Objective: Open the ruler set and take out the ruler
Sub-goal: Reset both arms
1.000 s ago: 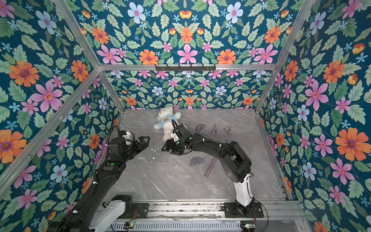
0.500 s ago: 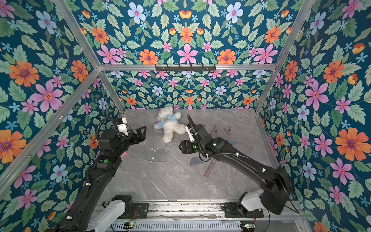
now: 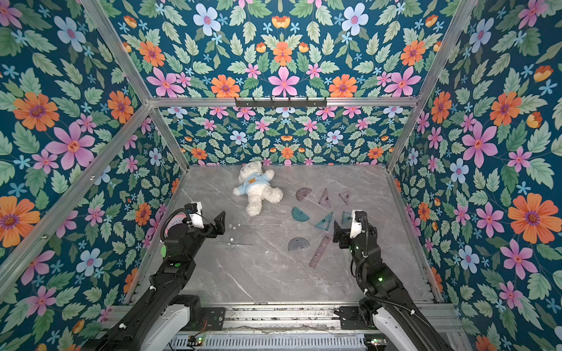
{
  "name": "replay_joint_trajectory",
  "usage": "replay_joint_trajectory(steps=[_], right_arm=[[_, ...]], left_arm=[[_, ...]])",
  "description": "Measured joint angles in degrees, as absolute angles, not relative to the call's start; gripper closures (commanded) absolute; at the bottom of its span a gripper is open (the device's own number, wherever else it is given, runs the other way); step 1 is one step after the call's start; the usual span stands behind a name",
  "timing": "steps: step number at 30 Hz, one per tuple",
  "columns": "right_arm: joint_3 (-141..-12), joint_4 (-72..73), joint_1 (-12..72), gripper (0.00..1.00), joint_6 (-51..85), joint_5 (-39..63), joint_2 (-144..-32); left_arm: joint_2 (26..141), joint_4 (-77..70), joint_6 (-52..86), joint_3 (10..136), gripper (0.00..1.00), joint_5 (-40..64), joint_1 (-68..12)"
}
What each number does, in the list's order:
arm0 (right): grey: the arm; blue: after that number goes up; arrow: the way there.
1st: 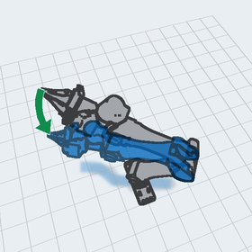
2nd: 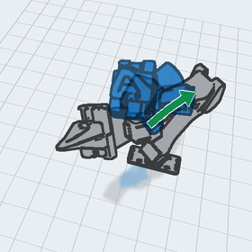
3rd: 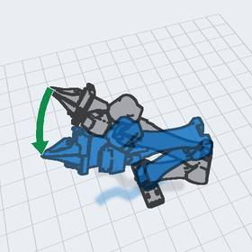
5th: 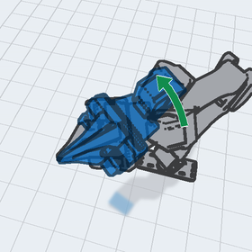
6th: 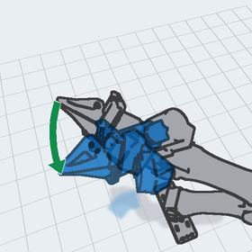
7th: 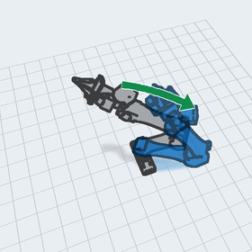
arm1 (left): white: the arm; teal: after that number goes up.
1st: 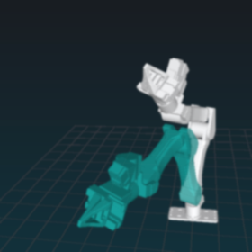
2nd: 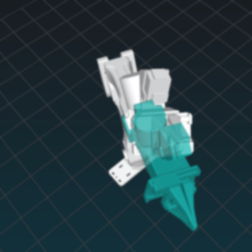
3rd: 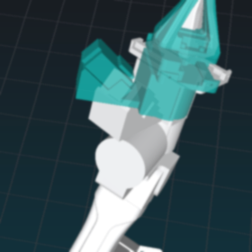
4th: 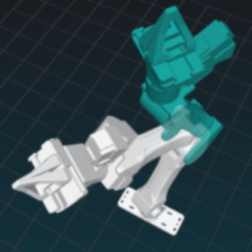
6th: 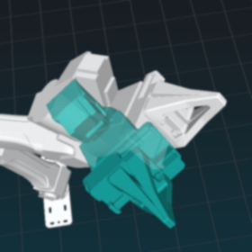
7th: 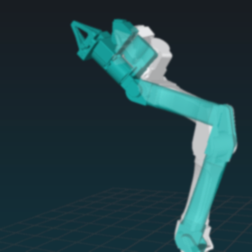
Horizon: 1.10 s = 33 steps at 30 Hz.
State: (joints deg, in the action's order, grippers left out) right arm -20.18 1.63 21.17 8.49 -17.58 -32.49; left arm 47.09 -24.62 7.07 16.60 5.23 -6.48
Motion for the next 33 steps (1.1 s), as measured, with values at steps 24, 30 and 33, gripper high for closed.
replay_joint_trajectory(steps=[24,30,33], right_arm=[[-11.6,49.0,-2.3,0.06,3.6,-1.1,-75.6],[-15.4,52.2,-2.6,0.04,3.9,0.7,-82.4],[-17.4,52.3,-2.8,0.04,3.9,1.4,-82.9]], left_arm=[[81.2,-52.5,1.4,18.0,0.01,1.5,-5.3],[81.9,-52.8,-1.8,18.0,0.01,-0.7,-3.5],[82.8,-53.2,-1.7,18.8,0.01,-1.9,-0.8]])
